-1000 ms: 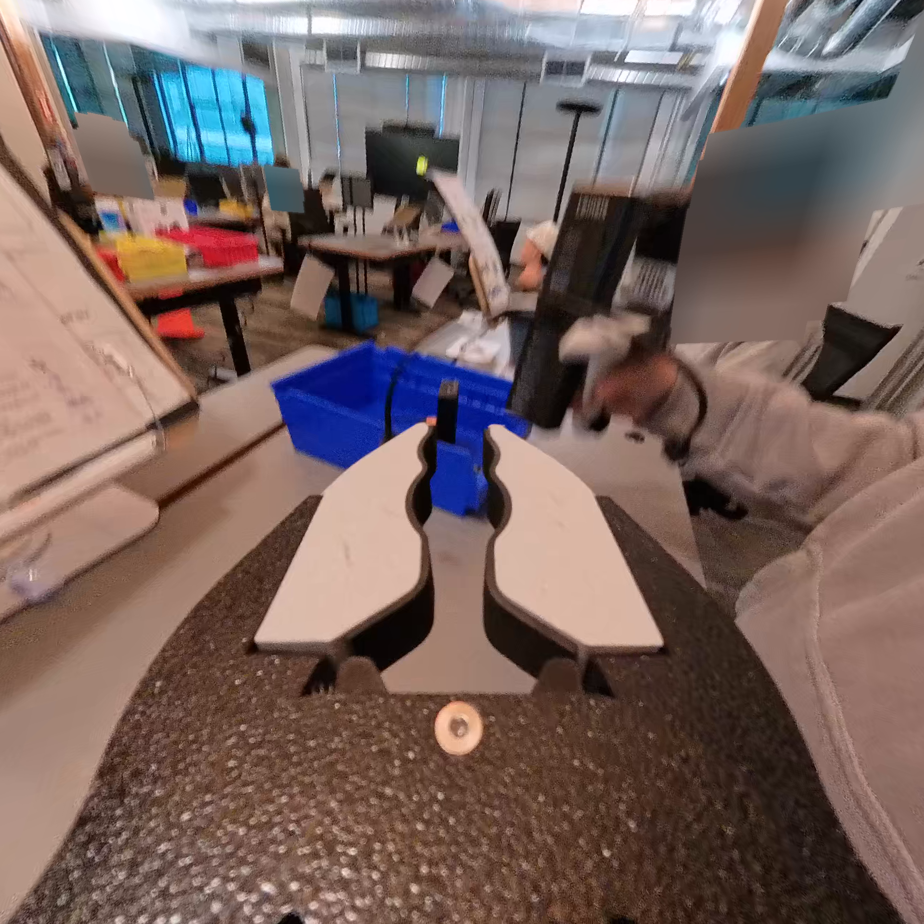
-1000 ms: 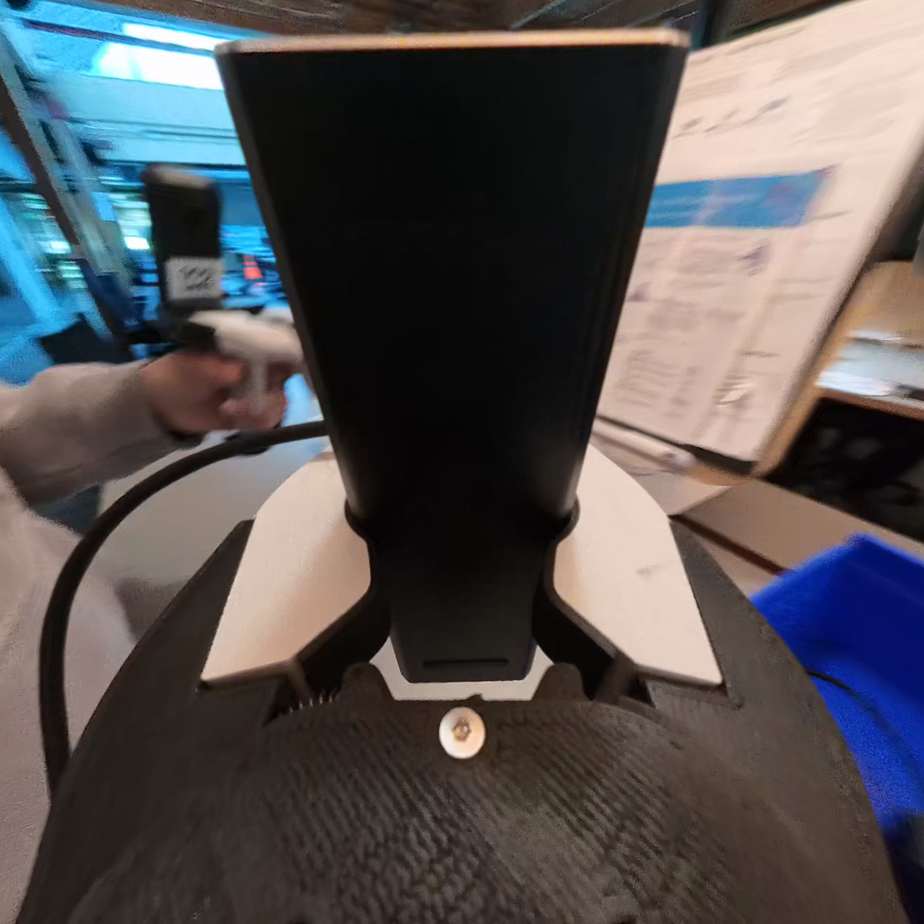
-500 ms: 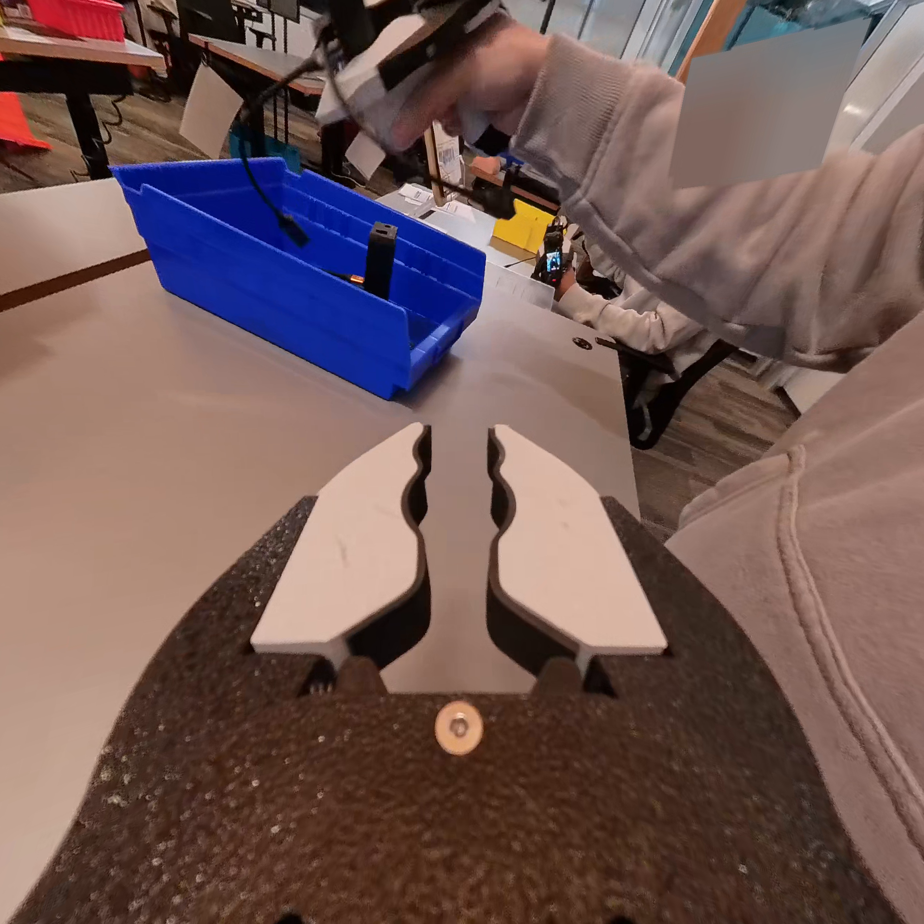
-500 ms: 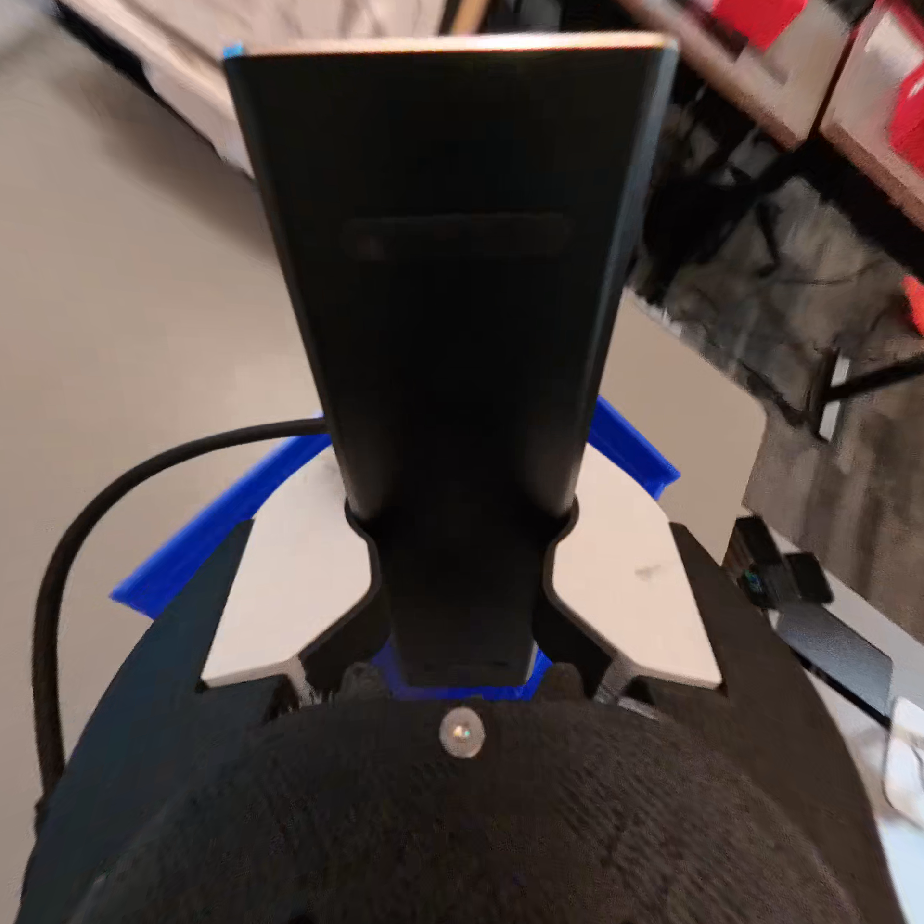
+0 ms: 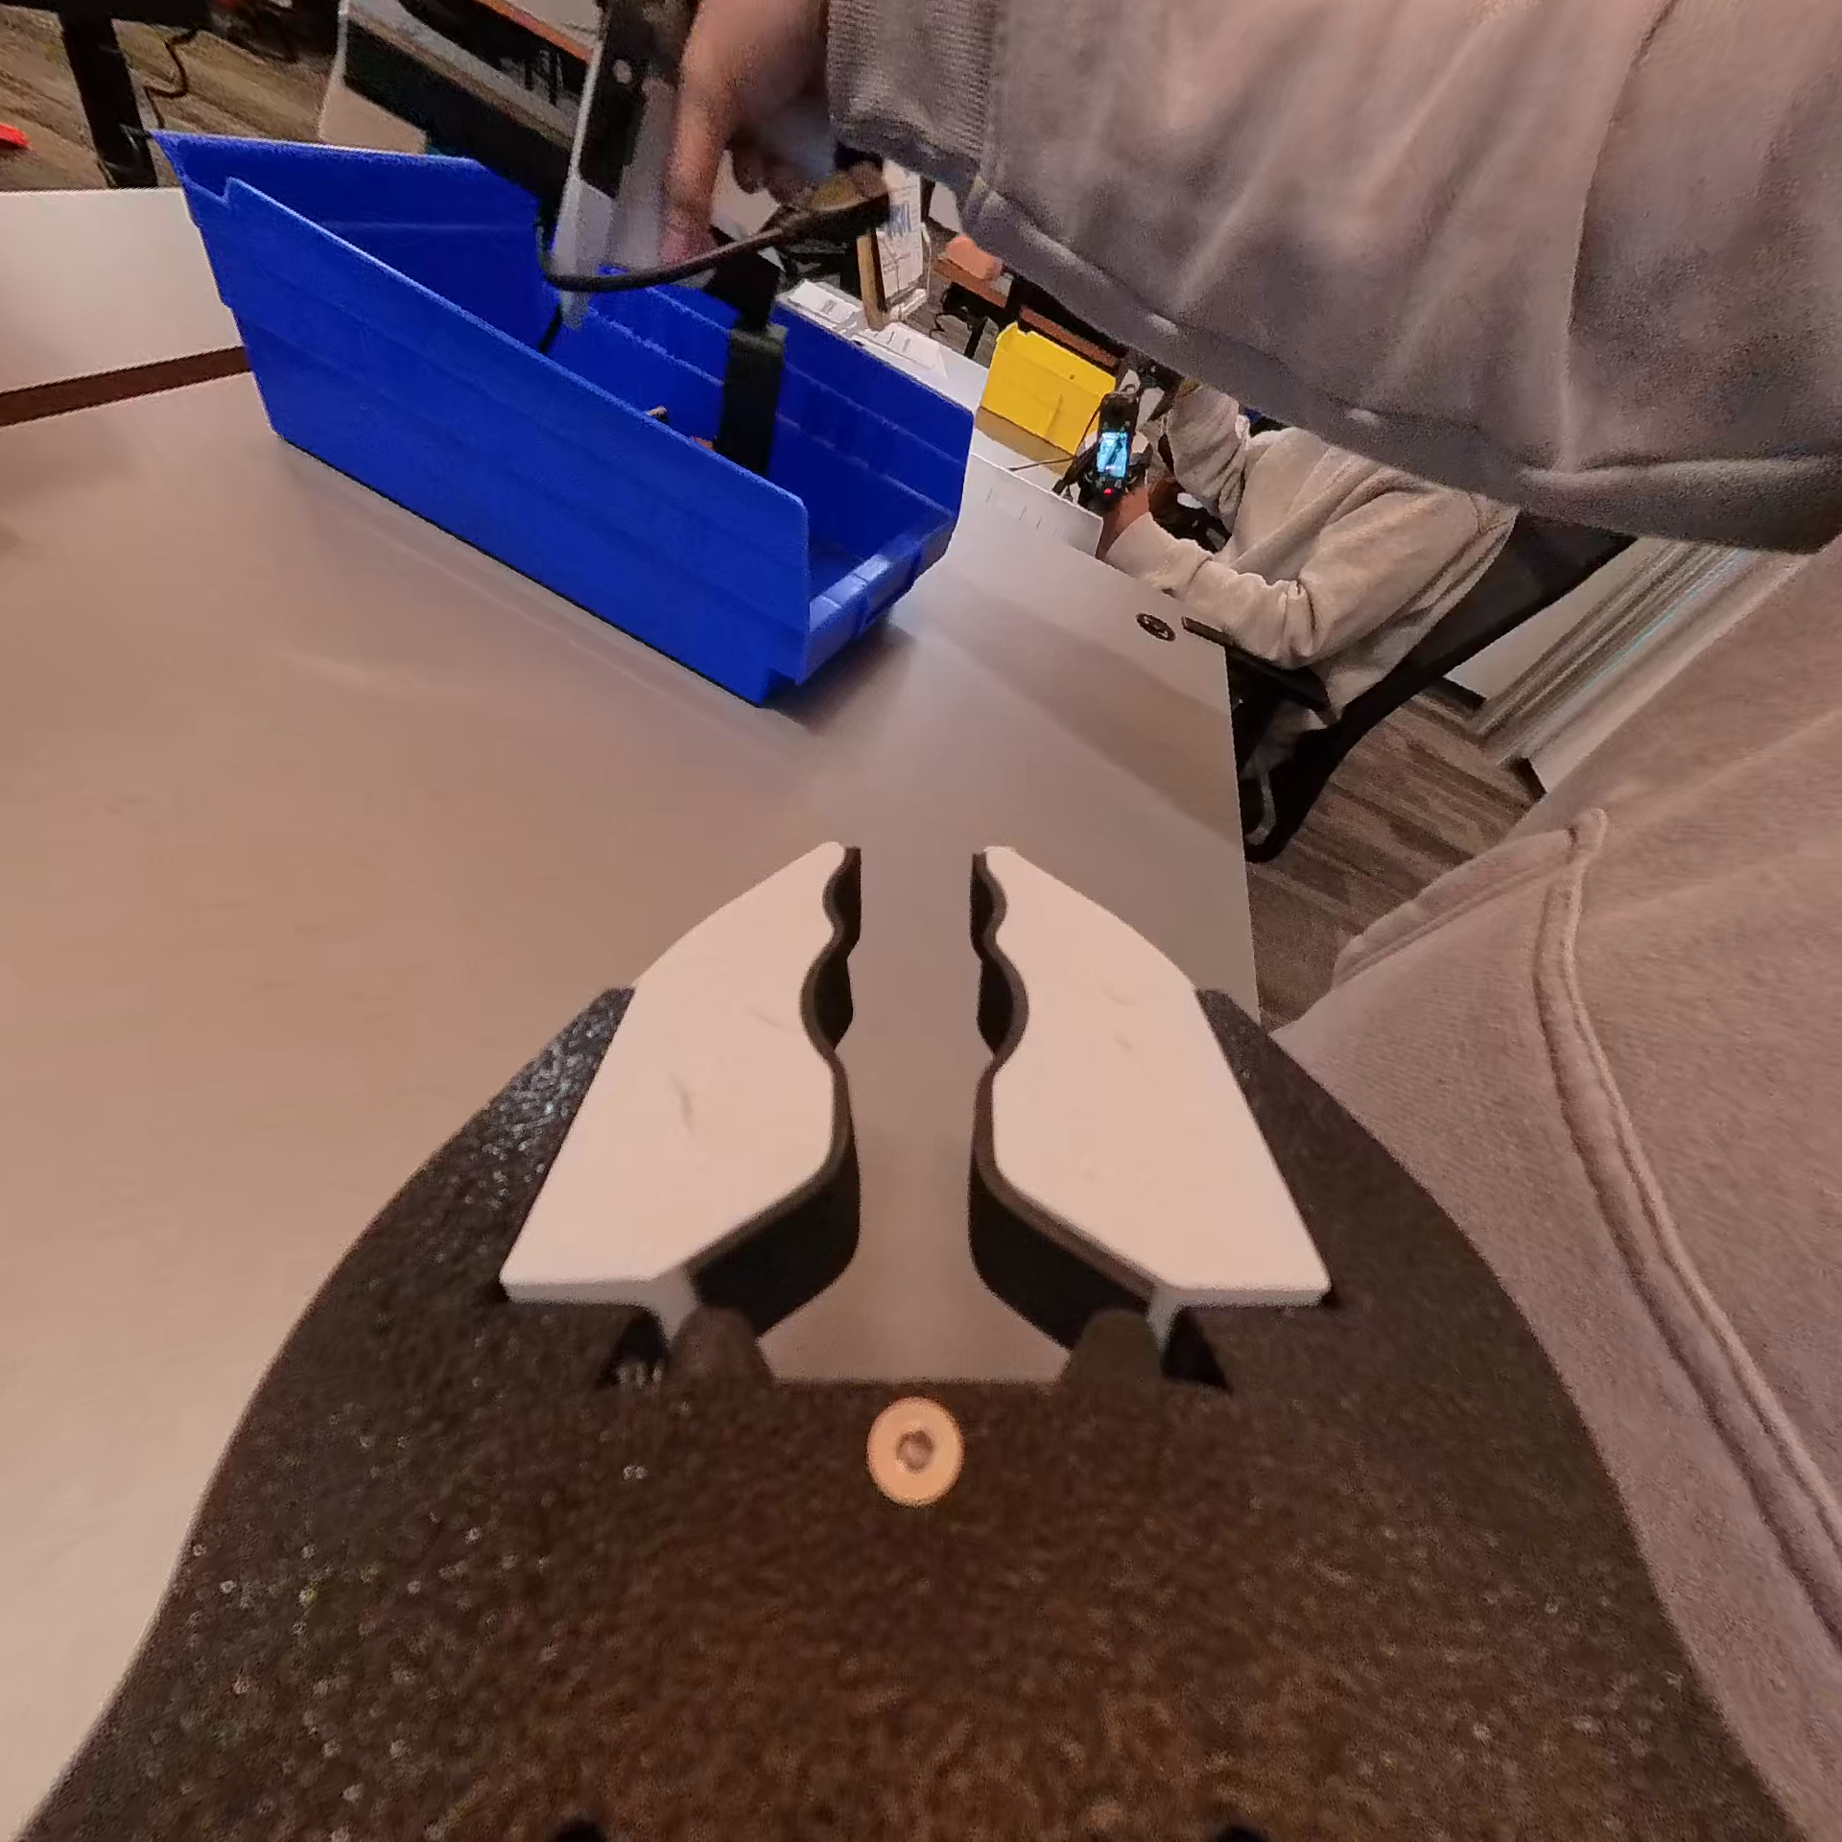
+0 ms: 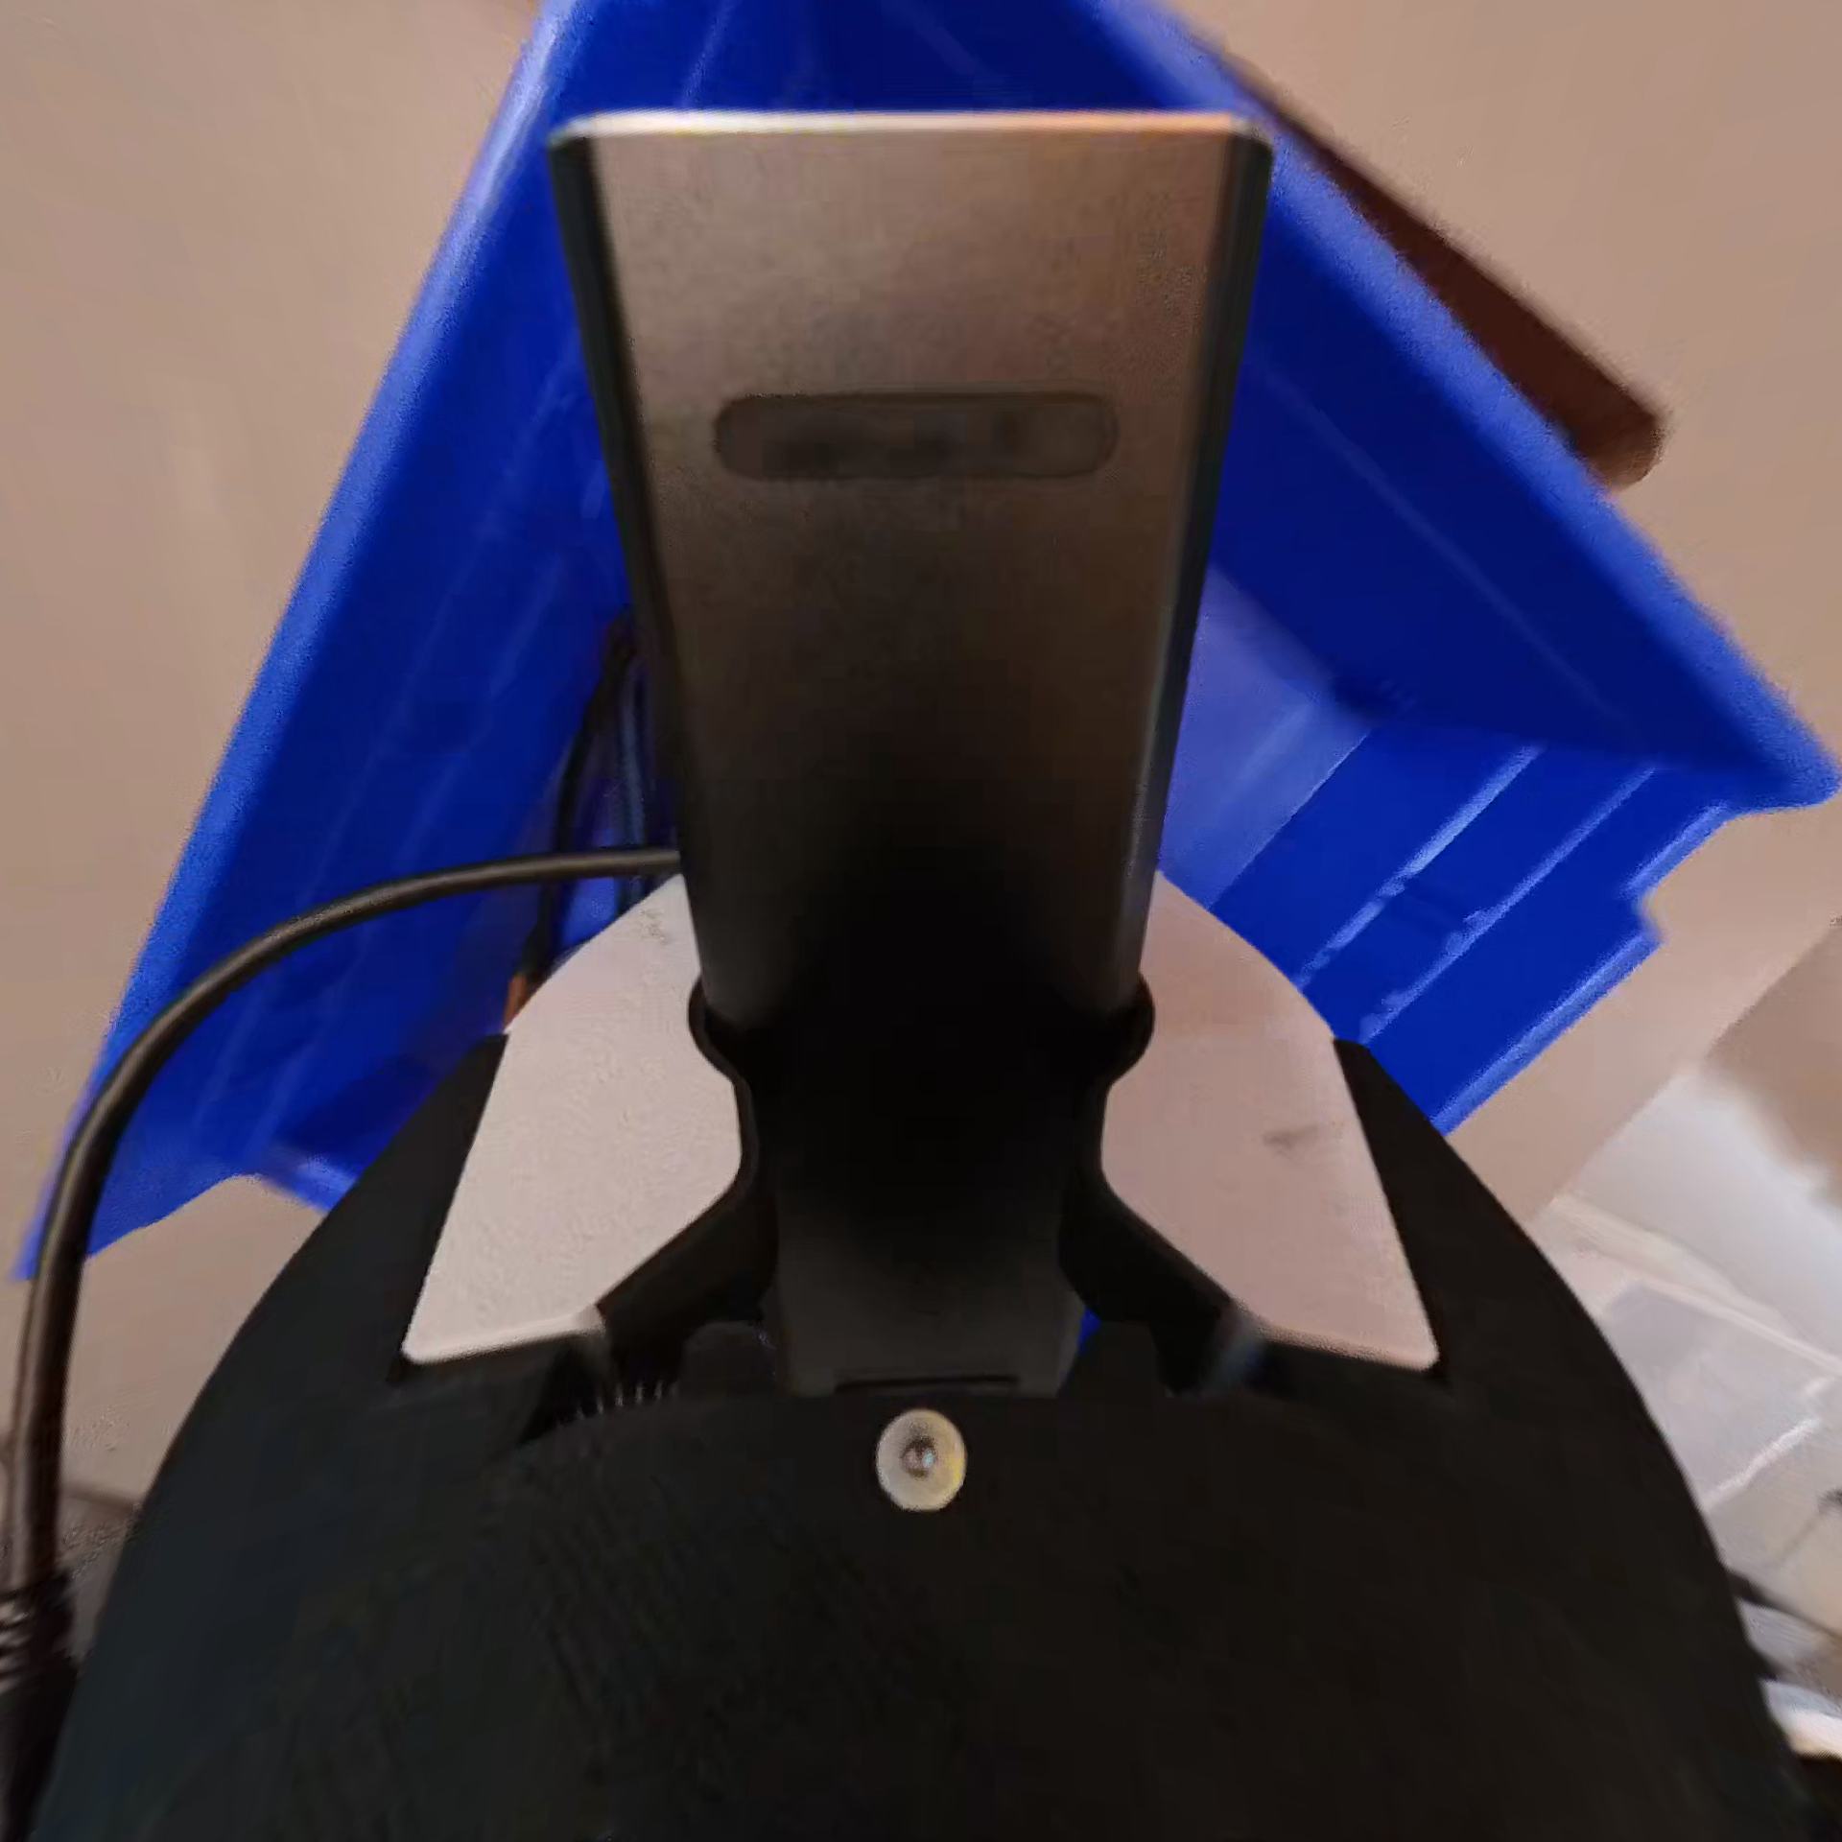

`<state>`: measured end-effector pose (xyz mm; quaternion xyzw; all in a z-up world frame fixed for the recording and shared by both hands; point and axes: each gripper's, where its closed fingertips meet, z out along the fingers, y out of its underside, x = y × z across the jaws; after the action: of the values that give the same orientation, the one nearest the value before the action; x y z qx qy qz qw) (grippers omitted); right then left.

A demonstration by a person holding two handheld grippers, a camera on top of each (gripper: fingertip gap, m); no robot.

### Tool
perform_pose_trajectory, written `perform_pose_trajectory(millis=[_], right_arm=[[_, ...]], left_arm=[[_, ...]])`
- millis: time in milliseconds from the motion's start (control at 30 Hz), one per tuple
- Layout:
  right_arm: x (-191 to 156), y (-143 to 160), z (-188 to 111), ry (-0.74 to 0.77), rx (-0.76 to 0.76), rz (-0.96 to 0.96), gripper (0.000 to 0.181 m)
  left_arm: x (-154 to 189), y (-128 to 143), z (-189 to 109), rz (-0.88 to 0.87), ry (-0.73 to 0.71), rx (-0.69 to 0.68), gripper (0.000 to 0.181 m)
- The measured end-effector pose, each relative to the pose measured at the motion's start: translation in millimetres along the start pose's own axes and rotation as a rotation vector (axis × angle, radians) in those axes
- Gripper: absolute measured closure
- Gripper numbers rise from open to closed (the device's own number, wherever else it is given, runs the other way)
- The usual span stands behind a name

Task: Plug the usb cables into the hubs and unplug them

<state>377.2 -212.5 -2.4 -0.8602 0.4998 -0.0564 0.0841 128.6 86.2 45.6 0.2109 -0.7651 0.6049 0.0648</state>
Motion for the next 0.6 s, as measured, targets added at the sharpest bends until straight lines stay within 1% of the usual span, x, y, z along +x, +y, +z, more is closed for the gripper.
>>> perform_pose_trajectory(millis=[33, 100, 167, 300, 367, 433, 500, 533, 600], right_arm=[[3.6, -6.4, 1.7, 0.021, 0.02, -0.042, 0.108], [-1.0, -17.7, 2.0, -0.008, 0.065, -0.175, 0.108], [2.4, -27.8, 2.7, 0.023, 0.122, -0.288, 0.108], [1.5, -37.9, 7.5, -0.047, 0.266, -0.295, 0.108], [5.8, -37.5, 12.1, -0.024, 0.324, -0.337, 0.108], [4.5, -29.2, 16.8, -0.029, 0.306, -0.411, 0.109], [7.3, -23.4, 19.9, 0.015, 0.273, -0.5, 0.108], [8.3, -20.3, 21.4, 0.034, 0.243, -0.544, 0.108], [4.7, -8.4, 26.9, 0.018, 0.143, -0.627, 0.108]], left_arm=[[0.7, 1.1, 0.8, 0.006, 0.002, -0.007, 0.161], [2.8, 3.7, 1.7, 0.014, 0.012, -0.026, 0.161], [4.2, 5.7, 1.7, 0.017, 0.02, -0.034, 0.16], [3.7, 11.3, 0.1, 0.009, 0.025, -0.048, 0.16], [2.8, 13.1, -0.4, -0.008, 0.026, -0.045, 0.16], [3.5, 15.2, -0.1, -0.024, 0.037, -0.049, 0.16], [3.1, 17.2, 0.9, -0.028, 0.041, -0.057, 0.16], [2.9, 18.0, 1.8, -0.03, 0.044, -0.061, 0.16], [2.9, 18.3, 4.4, -0.035, 0.056, -0.069, 0.16]])
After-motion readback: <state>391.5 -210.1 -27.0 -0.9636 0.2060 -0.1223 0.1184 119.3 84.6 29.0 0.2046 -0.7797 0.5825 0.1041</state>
